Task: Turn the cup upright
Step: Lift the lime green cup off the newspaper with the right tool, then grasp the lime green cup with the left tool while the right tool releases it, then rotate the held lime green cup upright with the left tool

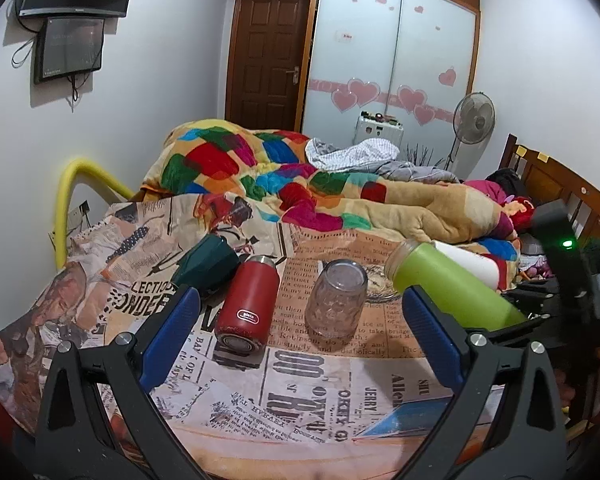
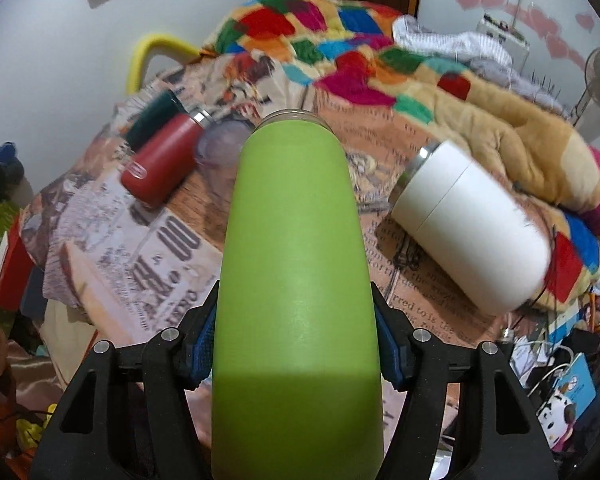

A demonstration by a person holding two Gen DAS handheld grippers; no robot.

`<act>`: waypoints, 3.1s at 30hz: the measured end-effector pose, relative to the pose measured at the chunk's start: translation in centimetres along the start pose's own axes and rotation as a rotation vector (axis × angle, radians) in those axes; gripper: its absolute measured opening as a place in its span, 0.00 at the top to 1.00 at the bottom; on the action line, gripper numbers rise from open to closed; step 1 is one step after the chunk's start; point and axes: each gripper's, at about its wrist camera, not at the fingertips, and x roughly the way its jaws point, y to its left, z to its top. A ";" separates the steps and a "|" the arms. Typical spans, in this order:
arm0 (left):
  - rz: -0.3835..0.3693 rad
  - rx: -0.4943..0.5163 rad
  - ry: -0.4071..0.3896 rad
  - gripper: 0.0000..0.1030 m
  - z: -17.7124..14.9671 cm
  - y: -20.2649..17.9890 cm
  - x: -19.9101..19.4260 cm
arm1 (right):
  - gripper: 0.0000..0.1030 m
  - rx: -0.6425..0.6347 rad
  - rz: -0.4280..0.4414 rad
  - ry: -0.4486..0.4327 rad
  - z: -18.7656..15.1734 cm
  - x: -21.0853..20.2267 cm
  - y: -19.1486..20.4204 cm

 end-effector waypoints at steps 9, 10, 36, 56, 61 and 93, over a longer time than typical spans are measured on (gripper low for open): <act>0.015 -0.001 -0.040 0.01 0.6 -0.1 -2.9 | 0.40 -0.078 0.047 -0.106 -0.6 -4.2 3.7; 0.018 -0.002 -0.042 0.01 0.6 0.0 -3.1 | 0.40 -0.084 0.061 -0.110 -0.7 -4.3 4.1; 0.051 -0.006 0.074 0.01 -2.0 1.2 0.3 | 0.40 -0.146 0.135 0.074 -3.7 7.4 8.1; -0.049 -0.156 0.274 0.06 -3.5 2.7 2.4 | 0.39 -0.122 0.132 0.051 -4.4 4.8 7.4; -0.105 -0.294 0.486 0.22 -6.1 2.9 6.3 | 0.39 -0.107 0.068 -0.028 -5.3 1.5 6.3; 0.091 -0.079 0.604 0.39 -7.9 -7.5 14.8 | 0.39 0.104 -0.039 -0.215 -11.2 -5.0 1.5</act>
